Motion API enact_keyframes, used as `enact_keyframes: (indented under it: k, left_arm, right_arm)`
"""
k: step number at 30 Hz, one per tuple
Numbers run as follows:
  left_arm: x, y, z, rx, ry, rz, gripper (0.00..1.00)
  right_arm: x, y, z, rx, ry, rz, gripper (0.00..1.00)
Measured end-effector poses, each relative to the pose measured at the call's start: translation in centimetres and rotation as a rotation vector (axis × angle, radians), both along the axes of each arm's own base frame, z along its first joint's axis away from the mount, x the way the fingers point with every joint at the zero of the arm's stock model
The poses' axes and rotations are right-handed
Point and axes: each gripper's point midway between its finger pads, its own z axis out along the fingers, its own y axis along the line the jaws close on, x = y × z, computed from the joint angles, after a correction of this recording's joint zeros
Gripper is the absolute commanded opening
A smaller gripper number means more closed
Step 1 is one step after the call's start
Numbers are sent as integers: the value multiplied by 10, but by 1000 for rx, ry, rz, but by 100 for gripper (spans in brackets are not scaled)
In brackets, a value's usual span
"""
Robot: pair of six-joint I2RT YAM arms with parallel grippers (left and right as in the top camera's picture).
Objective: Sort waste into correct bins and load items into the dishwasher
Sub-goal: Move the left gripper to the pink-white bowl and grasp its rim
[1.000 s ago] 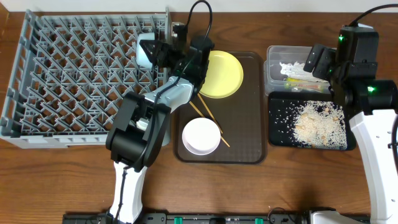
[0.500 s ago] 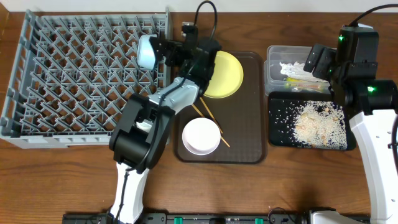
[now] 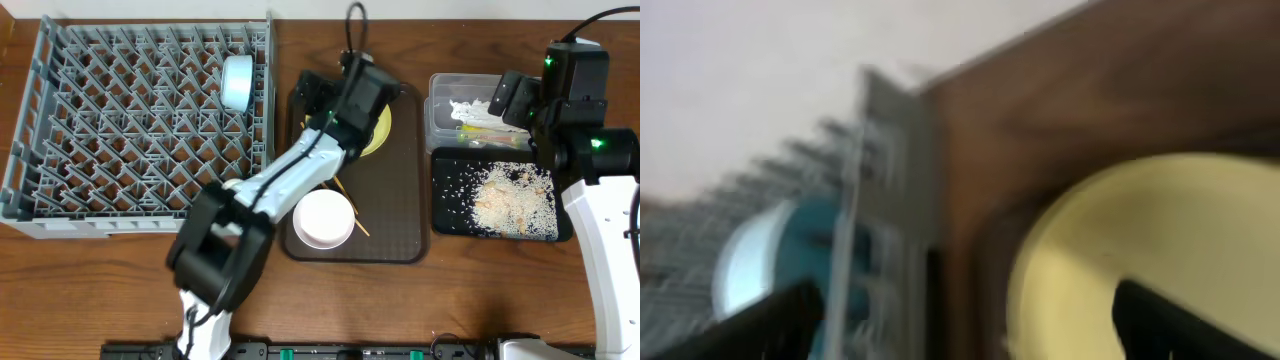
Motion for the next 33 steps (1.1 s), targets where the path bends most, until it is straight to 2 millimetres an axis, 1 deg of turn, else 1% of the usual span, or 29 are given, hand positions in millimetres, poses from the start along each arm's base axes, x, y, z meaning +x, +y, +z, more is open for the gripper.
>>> enact_keyframes:
  k: [2, 4, 5, 7, 8, 10, 12, 15, 18, 21, 22, 23, 24, 27, 33]
  left_arm:
    - [-19, -2, 3, -82, 139, -30, 91]
    - [-43, 0, 5, -167, 283, -46, 82]
    - [-55, 2, 6, -204, 347, -51, 79]
    - [-82, 4, 8, -274, 462, -47, 70]
    - [-95, 5, 9, -296, 509, -41, 68]
    - [-123, 6, 10, -331, 607, -18, 68]
    - [-141, 5, 9, -352, 669, 7, 68]
    - [-157, -1, 2, -381, 723, 43, 68]
    - [-171, -4, -12, -384, 765, 72, 68]
    - [-190, -1, -37, -354, 828, 93, 68]
    - [-196, 0, -43, -347, 846, 101, 67]
    - [-200, 3, -48, -339, 860, 109, 64]
    - [-203, 5, -53, -331, 871, 118, 64]
    - [-209, 13, -63, -316, 891, 141, 64]
    - [-203, 23, -64, -312, 877, 169, 64]
  right_arm:
    - [0, 0, 0, 0, 0, 0, 99]
    - [0, 0, 0, 0, 0, 0, 99]
    - [0, 0, 0, 0, 0, 0, 99]
    - [0, 0, 0, 0, 0, 0, 99]
    - [0, 0, 0, 0, 0, 0, 99]
    - [0, 0, 0, 0, 0, 0, 99]
    - [0, 0, 0, 0, 0, 0, 99]
    - [0, 0, 0, 0, 0, 0, 99]
    - [0, 0, 0, 0, -1, 0, 99]
    - [0, 0, 0, 0, 0, 0, 99]
    - [0, 0, 0, 0, 0, 0, 99]
    - [0, 0, 0, 0, 0, 0, 99]
    - [0, 0, 0, 0, 0, 0, 99]
    - [0, 0, 0, 0, -1, 0, 99]
    - [0, 0, 0, 0, 0, 0, 99]
